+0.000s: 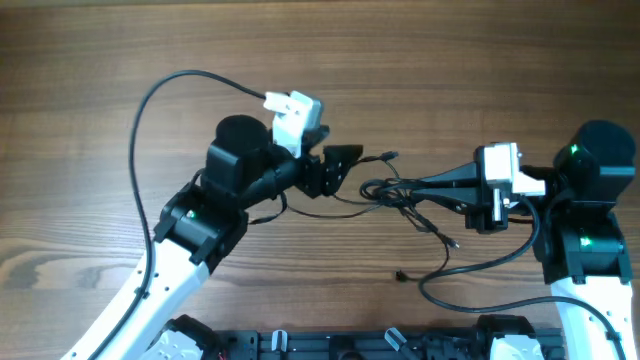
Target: Untangle cables
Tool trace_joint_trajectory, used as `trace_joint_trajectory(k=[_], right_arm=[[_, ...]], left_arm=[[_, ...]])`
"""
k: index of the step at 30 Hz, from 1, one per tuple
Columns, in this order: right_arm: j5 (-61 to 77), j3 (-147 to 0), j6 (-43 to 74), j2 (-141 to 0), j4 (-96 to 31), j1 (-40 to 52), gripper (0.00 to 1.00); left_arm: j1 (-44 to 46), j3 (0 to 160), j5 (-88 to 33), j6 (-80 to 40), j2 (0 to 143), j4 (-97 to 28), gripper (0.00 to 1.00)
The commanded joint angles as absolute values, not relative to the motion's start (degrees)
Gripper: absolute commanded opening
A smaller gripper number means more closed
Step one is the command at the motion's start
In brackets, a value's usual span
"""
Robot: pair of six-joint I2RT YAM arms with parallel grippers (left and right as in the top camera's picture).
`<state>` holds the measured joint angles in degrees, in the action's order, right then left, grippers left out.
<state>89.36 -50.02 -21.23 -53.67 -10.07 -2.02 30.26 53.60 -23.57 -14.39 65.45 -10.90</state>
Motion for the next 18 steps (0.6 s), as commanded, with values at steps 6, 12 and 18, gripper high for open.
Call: trace_joint_trajectory(k=[6, 12, 18], right_arm=[[92.97, -50.98, -22.46, -53.04, -9.5, -1.78, 0.04], [92.97, -51.0, -22.44, -53.04, -9.47, -1.76, 0.04], [92.97, -51.0, -22.0, -53.04, -9.5, -1.76, 0.04]], left_arm=[[30.11, 53.32, -38.44, -6.96, 66.13, -13.56, 0.52], [30.11, 53.32, -46.63, 1.32, 66.13, -18.55, 0.5], [30.11, 53.32, -45.34, 1.3, 67.4, -18.52, 0.18]])
